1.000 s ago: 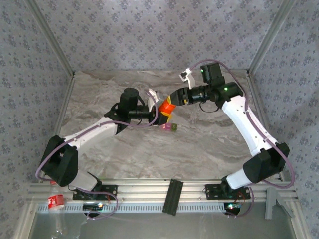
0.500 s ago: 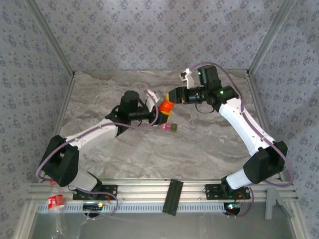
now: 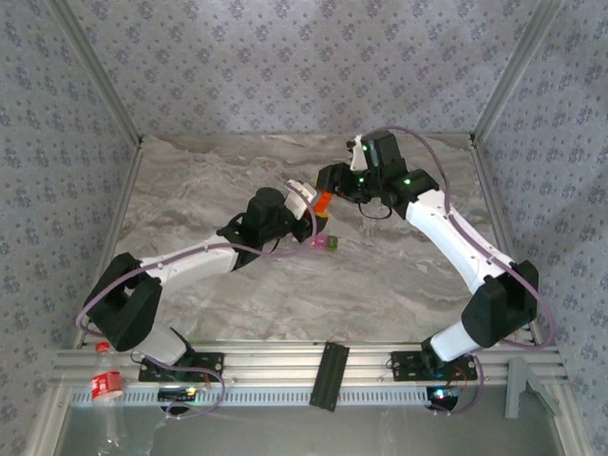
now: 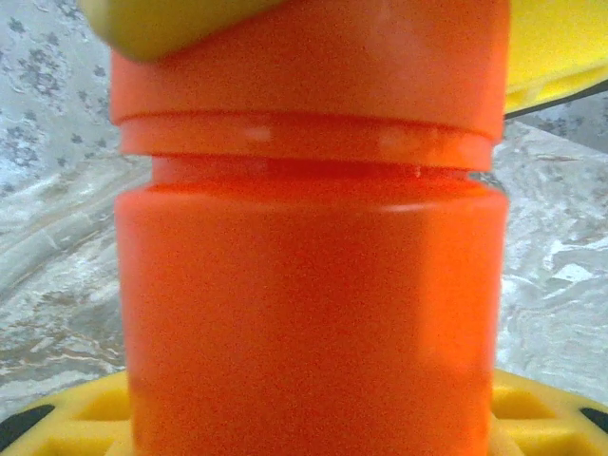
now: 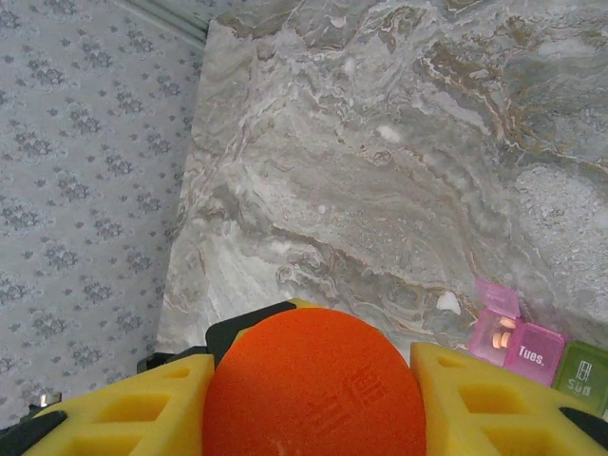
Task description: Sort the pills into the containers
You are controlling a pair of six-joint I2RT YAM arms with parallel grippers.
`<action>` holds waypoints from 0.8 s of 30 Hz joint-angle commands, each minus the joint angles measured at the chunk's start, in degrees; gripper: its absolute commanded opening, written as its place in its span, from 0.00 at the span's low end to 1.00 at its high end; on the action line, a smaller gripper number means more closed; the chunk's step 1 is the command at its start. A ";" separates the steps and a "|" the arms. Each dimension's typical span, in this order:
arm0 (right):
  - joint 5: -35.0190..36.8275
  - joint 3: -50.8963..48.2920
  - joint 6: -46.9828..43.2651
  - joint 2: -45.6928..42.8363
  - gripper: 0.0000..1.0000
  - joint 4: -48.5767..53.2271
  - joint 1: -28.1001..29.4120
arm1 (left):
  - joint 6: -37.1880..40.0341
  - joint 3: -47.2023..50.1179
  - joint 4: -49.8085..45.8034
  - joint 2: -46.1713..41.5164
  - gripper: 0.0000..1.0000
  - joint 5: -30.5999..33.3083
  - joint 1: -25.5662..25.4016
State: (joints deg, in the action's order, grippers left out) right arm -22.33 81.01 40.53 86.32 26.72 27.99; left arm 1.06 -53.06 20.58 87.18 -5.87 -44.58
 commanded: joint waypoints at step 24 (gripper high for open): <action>-22.85 7.58 -28.92 -5.12 0.91 12.10 -8.29 | -0.72 -6.78 -6.42 -4.02 0.00 -36.74 8.49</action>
State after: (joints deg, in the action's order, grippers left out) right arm -42.11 85.06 18.24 80.58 34.33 18.57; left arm -0.25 -56.97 16.99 83.20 -36.77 -36.34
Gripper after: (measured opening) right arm 0.909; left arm 0.529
